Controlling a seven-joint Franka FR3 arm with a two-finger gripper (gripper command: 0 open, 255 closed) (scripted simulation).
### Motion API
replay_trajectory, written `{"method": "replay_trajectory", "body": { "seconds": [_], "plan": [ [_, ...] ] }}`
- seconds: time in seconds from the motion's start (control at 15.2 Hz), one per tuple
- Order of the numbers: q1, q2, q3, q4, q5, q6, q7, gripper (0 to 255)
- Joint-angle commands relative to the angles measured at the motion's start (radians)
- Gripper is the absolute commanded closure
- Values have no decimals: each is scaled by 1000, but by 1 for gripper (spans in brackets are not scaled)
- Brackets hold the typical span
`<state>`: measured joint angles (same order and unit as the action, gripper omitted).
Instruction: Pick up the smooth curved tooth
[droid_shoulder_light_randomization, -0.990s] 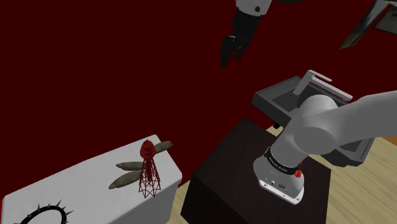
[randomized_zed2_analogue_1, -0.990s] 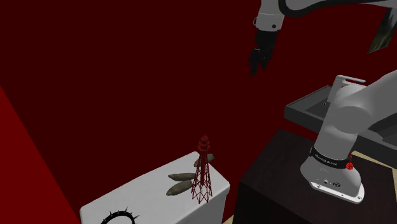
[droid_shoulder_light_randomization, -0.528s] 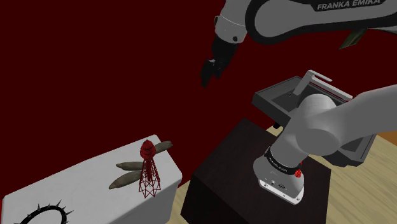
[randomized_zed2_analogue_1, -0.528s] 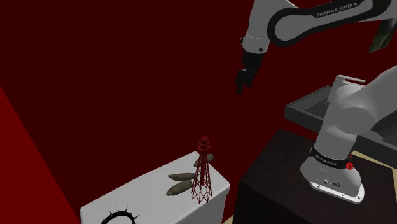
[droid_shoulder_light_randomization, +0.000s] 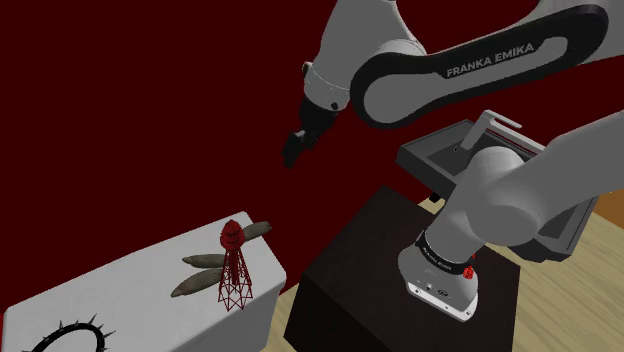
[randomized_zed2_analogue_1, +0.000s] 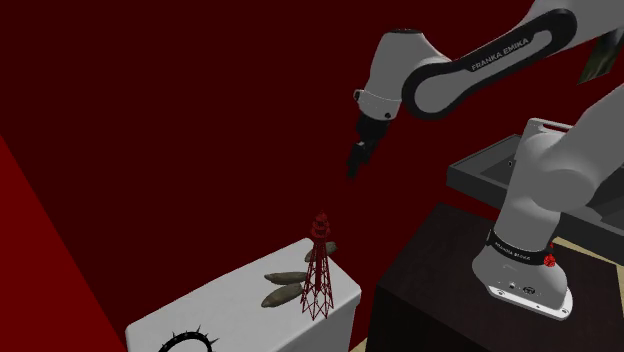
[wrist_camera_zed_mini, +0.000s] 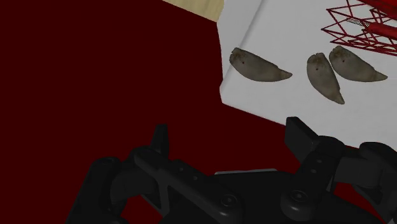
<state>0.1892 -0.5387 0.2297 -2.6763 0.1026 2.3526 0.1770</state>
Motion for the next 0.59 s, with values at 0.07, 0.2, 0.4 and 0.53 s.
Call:
{"method": "replay_trajectory", "body": {
  "seconds": [0.07,0.2,0.4,0.53],
  "plan": [
    [14,110,41,-5,0,148,11,0],
    [18,182,70,0,-11,234,26,0],
    [11,297,121,19,-53,359,64,0],
    [-6,377,159,39,-111,436,110,0]
  ]
}}
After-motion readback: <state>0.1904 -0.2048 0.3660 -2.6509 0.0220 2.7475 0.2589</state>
